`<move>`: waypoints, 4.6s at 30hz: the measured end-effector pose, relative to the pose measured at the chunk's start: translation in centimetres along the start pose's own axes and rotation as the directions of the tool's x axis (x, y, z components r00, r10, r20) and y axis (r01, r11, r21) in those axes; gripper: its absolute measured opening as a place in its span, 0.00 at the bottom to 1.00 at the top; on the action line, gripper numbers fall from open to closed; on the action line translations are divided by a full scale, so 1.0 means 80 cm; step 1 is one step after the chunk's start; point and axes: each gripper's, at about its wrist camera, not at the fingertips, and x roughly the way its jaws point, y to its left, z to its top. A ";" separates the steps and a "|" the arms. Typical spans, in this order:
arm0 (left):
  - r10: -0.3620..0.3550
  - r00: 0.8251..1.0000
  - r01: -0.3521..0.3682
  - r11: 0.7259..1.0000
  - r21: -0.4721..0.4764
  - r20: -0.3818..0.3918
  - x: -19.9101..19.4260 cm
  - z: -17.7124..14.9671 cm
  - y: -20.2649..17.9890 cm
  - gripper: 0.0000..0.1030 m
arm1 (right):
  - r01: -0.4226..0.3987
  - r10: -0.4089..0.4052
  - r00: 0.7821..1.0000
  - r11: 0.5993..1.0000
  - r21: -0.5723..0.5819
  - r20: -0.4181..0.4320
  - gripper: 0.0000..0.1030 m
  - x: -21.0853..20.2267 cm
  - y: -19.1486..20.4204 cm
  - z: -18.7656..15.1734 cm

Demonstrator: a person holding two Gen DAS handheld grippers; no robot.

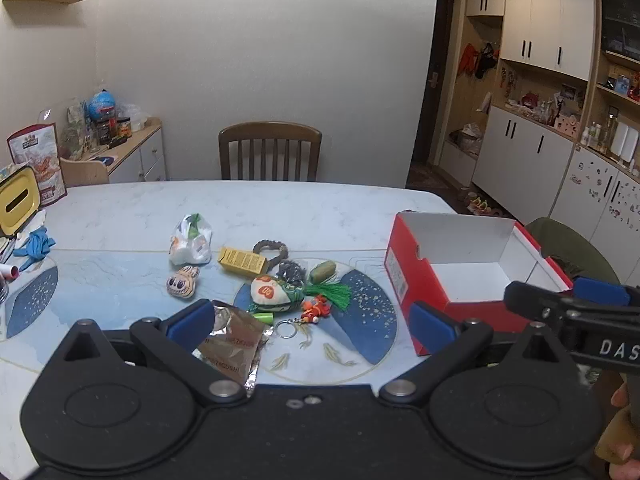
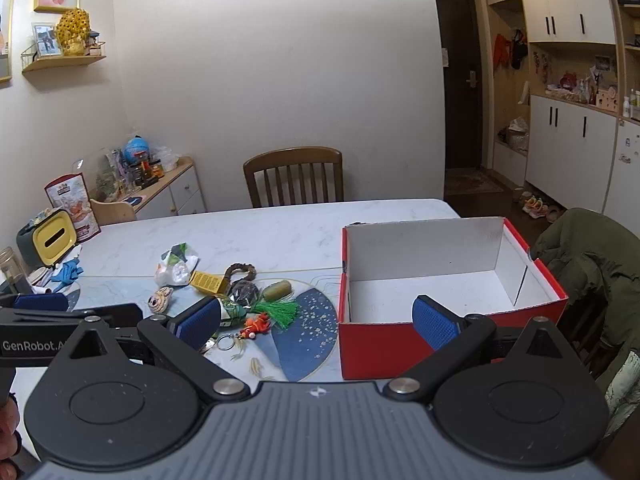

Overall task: Organize objects
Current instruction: 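Move both tools toward the items on the blue mat, then grasp the foil snack packet with the right gripper while the left grasps the clear bead bag, then carry the foil packet and bead bag with both grippers into the shoebox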

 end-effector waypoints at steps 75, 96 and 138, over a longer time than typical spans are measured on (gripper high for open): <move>0.055 0.978 -0.063 0.997 -0.037 -0.203 0.189 -0.020 0.224 0.96 | -0.133 0.109 0.956 0.988 -0.073 -0.271 0.99 0.198 0.136 0.018; -0.094 0.944 0.068 0.993 -0.091 -0.316 0.256 -0.050 0.246 0.80 | -0.127 0.134 0.850 0.991 0.049 -0.510 0.78 0.318 0.200 -0.023; -0.297 0.925 0.245 0.943 -0.224 -0.239 0.214 0.006 0.231 0.20 | -0.123 0.191 0.868 0.977 0.174 -0.459 0.17 0.254 0.145 0.013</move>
